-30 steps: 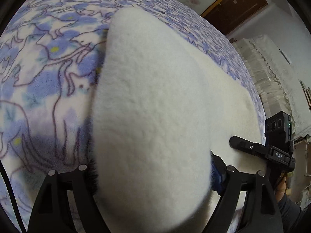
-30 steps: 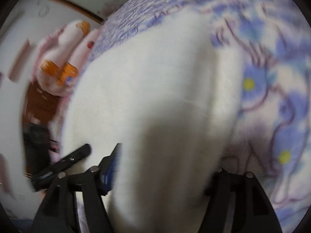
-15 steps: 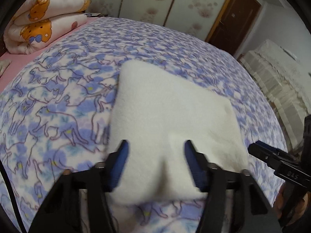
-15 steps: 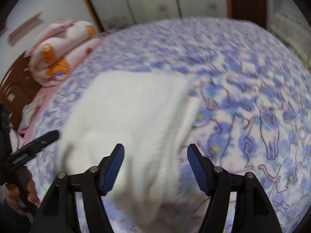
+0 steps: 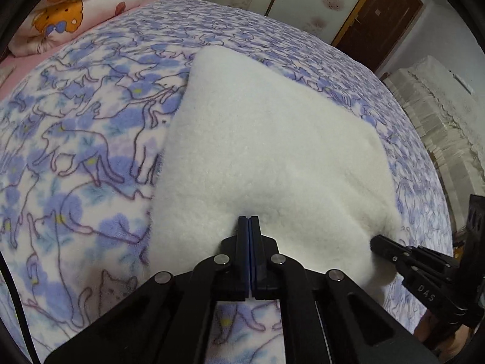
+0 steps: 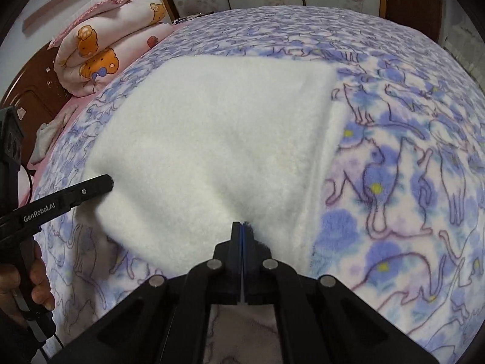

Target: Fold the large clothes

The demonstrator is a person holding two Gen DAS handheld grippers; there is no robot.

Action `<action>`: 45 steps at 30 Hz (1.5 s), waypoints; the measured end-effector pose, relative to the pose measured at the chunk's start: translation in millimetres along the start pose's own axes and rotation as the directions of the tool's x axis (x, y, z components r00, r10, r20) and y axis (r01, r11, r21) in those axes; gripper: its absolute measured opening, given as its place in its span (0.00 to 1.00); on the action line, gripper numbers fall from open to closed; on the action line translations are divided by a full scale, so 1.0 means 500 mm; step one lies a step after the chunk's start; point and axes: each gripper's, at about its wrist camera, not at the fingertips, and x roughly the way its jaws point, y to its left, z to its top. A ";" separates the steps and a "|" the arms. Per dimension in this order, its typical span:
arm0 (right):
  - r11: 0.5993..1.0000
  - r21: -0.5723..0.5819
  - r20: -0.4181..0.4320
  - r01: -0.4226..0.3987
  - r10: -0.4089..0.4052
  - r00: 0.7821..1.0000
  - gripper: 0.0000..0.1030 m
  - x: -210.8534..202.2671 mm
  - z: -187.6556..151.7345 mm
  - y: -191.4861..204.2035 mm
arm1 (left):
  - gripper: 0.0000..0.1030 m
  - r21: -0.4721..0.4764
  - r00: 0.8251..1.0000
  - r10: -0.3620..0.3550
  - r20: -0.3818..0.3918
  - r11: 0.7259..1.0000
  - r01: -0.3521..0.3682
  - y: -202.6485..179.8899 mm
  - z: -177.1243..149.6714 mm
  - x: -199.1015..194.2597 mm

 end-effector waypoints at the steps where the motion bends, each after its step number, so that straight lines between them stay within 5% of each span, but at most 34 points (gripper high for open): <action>1: 1.000 0.009 0.006 0.001 -0.001 1.000 0.00 -0.009 0.000 0.001 | 0.01 0.005 1.000 0.010 -0.001 1.000 -0.010 -0.006 -0.001 -0.003; 4: 1.000 0.023 0.042 0.016 -0.017 0.999 0.00 -0.040 0.001 -0.006 | 0.05 -0.014 1.000 0.006 -0.012 1.000 -0.006 -0.016 -0.001 -0.011; 7: 0.999 0.013 0.044 0.038 -0.039 0.998 0.00 -0.058 -0.001 -0.005 | 0.18 -0.032 1.000 0.003 -0.021 0.999 -0.004 -0.020 0.004 -0.021; 11: 0.999 0.016 0.060 0.029 -0.030 0.998 0.00 -0.102 -0.007 0.001 | 0.66 -0.040 1.000 0.006 -0.006 0.999 -0.007 -0.054 -0.010 -0.056; 12: 1.000 0.019 0.066 0.020 -0.021 0.998 0.00 -0.117 -0.008 0.002 | 0.70 -0.040 1.000 0.010 0.008 0.999 -0.010 -0.065 -0.014 -0.070; 27: 0.983 0.090 0.105 -0.158 0.148 0.983 0.04 -0.334 -0.072 0.012 | 0.70 -0.005 0.999 -0.014 -0.038 1.000 0.014 -0.219 -0.099 -0.246; 30: 0.982 0.105 0.106 -0.160 0.148 0.983 0.04 -0.364 -0.100 0.011 | 0.71 0.006 0.999 -0.014 -0.046 1.000 0.014 -0.245 -0.122 -0.267; 33: 0.981 0.116 0.110 -0.158 0.145 0.983 0.04 -0.389 -0.127 0.006 | 0.83 0.015 0.998 0.018 -0.056 1.000 -0.017 -0.268 -0.150 -0.279; 45: 0.983 0.108 0.131 -0.150 0.136 0.982 0.04 -0.413 -0.241 -0.031 | 0.83 0.057 0.996 0.084 0.017 0.995 -0.085 -0.338 -0.282 -0.315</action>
